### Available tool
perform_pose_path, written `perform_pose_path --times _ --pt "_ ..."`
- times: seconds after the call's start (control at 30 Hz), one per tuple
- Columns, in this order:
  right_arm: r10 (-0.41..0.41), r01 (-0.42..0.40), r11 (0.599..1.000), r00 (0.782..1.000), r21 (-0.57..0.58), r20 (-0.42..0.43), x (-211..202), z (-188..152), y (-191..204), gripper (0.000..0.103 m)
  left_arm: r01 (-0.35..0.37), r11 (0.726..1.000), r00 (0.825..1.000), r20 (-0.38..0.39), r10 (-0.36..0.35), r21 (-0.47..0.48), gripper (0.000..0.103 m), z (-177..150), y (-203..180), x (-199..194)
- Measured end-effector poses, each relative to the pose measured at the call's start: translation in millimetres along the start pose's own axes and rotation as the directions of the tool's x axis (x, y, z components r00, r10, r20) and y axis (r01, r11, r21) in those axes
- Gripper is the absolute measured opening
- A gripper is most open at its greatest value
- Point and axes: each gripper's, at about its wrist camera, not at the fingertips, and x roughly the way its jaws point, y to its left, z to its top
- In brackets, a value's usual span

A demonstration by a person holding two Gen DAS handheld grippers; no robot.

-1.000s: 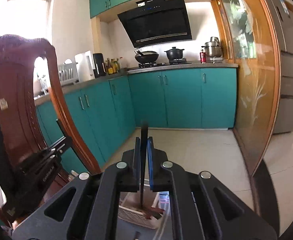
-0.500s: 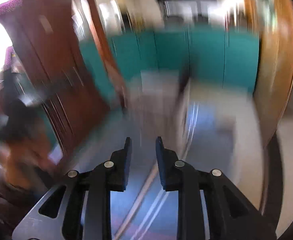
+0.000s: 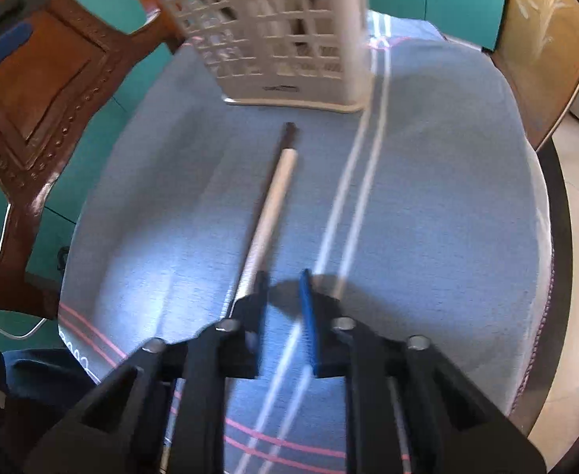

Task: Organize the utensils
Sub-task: 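Lower the left tool to a dark chopstick while the right tool approaches a light wooden stick, then close the left tool on the dark chopstick while the right tool grasps the light wooden stick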

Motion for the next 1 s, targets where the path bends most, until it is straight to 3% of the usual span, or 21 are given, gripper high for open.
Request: perform_pose_path --times 0.2,0.27,0.53,0.67,0.8,0.87,1.0 --pt "0.098 -0.101 0.993 0.994 0.057 0.052 -1 3 -2 0.01 -0.011 1.0 0.999 -0.033 0.011 -0.011 0.049 1 2 9" --pt "0.03 -0.03 1.0 0.999 0.004 0.039 5 3 10 0.01 -0.001 1.0 0.999 -0.037 0.0 -0.029 0.05 1 3 11" --pt "-0.071 0.071 0.997 0.997 -0.038 0.023 17 1 21 0.008 -0.013 1.0 0.998 -0.062 0.013 -0.014 0.05 -4 2 20" --pt "-0.101 0.101 0.995 0.994 0.006 0.035 12 4 0 0.006 0.005 0.999 0.995 -0.103 -0.008 -0.032 0.05 -7 4 29" --pt "-0.077 0.073 0.991 0.997 0.113 0.03 6 4 -32 0.006 0.092 0.992 0.975 -0.197 -0.107 -0.086 0.053 -17 1 52" --pt "-0.068 0.061 0.986 0.997 0.153 0.044 4 4 -43 0.009 0.141 0.984 0.949 -0.268 -0.164 -0.105 0.054 -26 -9 69" --pt "-0.089 0.078 0.987 0.994 0.144 0.07 4 4 -48 0.018 0.15 0.987 0.918 -0.361 -0.162 -0.061 0.054 -45 -35 98"
